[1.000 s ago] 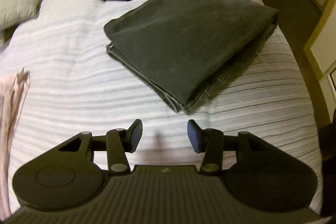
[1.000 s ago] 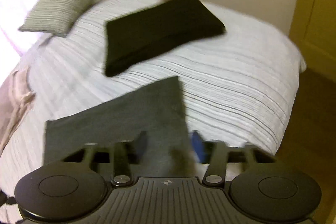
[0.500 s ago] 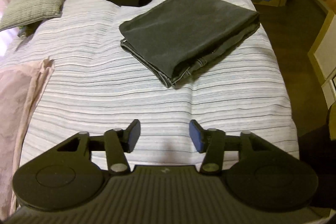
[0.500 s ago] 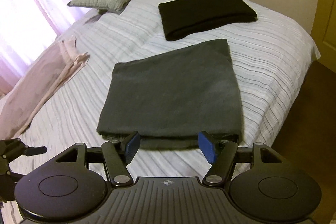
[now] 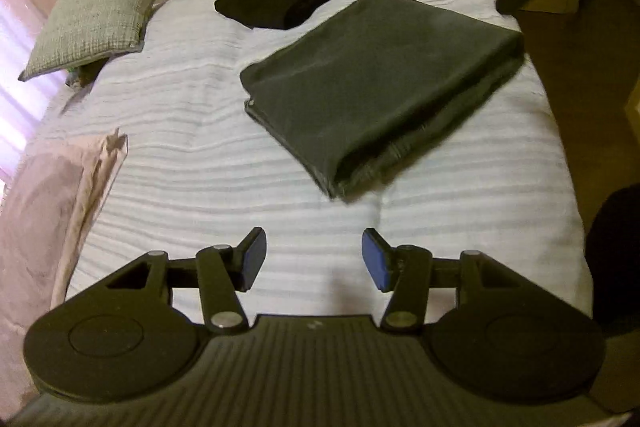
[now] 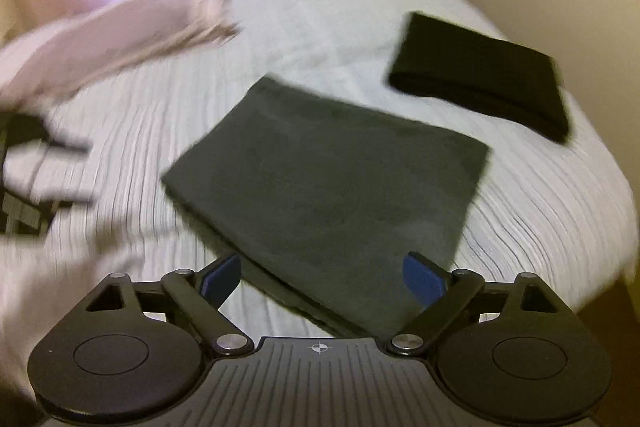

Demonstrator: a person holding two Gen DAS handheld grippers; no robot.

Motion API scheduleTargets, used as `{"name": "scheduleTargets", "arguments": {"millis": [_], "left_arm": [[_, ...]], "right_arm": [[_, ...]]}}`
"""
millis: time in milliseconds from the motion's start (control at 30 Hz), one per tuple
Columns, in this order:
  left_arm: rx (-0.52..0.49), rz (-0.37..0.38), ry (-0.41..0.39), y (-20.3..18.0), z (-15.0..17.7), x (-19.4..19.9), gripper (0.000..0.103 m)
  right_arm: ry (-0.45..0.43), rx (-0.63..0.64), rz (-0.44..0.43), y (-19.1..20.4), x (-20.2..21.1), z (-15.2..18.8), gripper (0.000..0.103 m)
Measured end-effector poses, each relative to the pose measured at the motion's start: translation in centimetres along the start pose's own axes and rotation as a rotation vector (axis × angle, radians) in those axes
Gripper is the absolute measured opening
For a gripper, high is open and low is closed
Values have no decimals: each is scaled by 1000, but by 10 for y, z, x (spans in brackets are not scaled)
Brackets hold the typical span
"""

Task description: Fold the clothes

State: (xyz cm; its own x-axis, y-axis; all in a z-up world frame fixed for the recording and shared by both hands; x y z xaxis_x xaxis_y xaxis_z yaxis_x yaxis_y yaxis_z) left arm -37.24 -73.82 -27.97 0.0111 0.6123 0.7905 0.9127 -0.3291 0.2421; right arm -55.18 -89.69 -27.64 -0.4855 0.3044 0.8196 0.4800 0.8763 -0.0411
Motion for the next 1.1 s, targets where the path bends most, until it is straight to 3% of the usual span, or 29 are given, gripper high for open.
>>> {"name": "scheduleTargets", "arguments": {"millis": [100,200,333,467,567,767,900,1100], "left_arm": [[85,-9,18,0,-18,-12,48],[203,-19,40,6,-32,-22,48],[282,-76,25,11,-40,-31,48],[369,-94,-45,13,-39,-42,48],[317,-112,-98,3,-32,-59,48],[215,-192,-215,-18,-18,-72,49],[142,-276,-274,-30,-16,-69,49],[57,-405,-311,-53,-12,-64,49]], "right_arm": [[-2,107,-68,-13,-14,9,91],[-28,127,-106,-36,-22,17,91],[-102,83,-95,-68,-27,25,91],[-174,-91,-63,-95,-31,39,91],[-214,-167,-35,-102,-42,58,91],[-321,-130,13,-99,-53,90,91],[-409,-37,66,-90,-44,89,91],[-543,208,131,-65,-21,94,91]]}}
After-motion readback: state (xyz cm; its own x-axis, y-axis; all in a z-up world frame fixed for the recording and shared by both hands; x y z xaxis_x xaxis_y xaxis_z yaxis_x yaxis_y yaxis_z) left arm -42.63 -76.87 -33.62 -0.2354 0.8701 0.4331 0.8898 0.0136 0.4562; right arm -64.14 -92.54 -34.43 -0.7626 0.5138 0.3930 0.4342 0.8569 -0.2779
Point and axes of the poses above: each gripper's, at about its wrist camera, not at the fingertips, and x roughly against the way its jaws point, y to its left, z to its underside, the point moved 9 cm from there along -x, roughly the way its jaws point, and after that the axes turned 6 degrees about x, right-handed, at the moved point
